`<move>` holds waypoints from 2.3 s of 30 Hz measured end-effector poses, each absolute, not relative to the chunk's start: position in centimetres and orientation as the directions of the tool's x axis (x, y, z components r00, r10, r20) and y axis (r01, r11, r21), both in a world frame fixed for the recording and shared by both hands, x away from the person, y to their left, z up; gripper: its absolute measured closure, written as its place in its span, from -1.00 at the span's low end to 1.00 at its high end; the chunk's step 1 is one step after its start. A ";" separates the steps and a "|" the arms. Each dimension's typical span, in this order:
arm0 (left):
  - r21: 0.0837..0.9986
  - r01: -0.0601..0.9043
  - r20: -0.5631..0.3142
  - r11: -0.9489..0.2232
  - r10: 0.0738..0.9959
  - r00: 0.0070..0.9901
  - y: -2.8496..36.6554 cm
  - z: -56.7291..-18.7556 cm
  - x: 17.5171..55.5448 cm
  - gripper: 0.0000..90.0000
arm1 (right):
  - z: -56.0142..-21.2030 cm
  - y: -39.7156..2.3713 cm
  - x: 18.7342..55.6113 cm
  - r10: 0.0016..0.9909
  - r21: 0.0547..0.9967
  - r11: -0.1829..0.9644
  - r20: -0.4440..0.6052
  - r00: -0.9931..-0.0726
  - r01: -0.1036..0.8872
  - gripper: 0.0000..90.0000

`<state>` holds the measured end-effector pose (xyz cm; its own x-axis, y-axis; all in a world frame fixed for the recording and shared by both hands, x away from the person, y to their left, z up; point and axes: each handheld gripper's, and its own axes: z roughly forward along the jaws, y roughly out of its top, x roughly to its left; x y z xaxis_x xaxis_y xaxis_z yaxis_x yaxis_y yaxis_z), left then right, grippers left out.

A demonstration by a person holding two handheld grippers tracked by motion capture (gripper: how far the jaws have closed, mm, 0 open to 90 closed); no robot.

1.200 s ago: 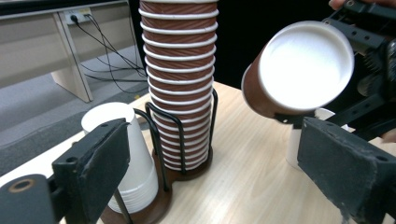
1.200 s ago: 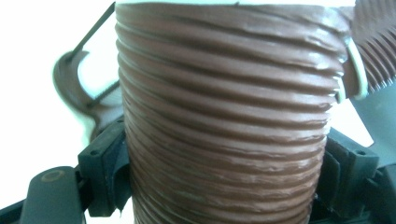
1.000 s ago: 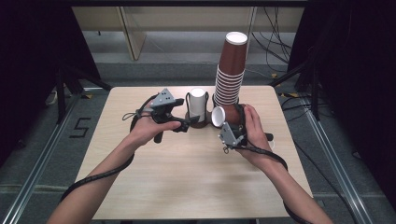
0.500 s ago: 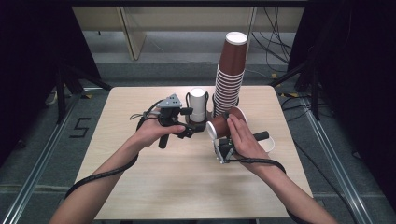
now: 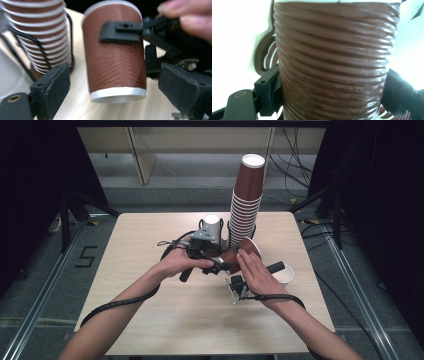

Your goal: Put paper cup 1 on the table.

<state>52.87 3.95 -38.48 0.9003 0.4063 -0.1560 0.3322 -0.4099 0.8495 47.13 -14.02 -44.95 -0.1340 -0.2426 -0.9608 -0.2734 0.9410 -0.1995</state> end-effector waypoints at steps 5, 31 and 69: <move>0.831 0.348 -0.166 -0.435 0.402 0.900 3.0 -39.4 53.2 -0.75 | -44.7 -14.2 47.1 -0.328 -0.290 0.922 -0.937 -0.119 -0.256 -0.57; 0.795 0.361 -0.155 -0.487 0.412 0.898 2.4 -40.8 53.4 -0.56 | -44.8 -12.7 46.9 -0.323 -0.280 0.904 -0.943 -0.086 -0.322 -0.63; 0.852 0.340 -0.129 -0.398 0.471 0.873 3.5 -41.4 53.8 -0.51 | -43.1 -13.7 45.9 -0.346 -0.308 0.865 -0.938 -0.027 -0.396 -0.91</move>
<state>53.76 3.54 -41.39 0.8727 0.4709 -0.1288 0.3404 -0.3978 0.8520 45.92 -13.66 -43.13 -0.0271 -0.3459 -0.9379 -0.3960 0.8652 -0.3077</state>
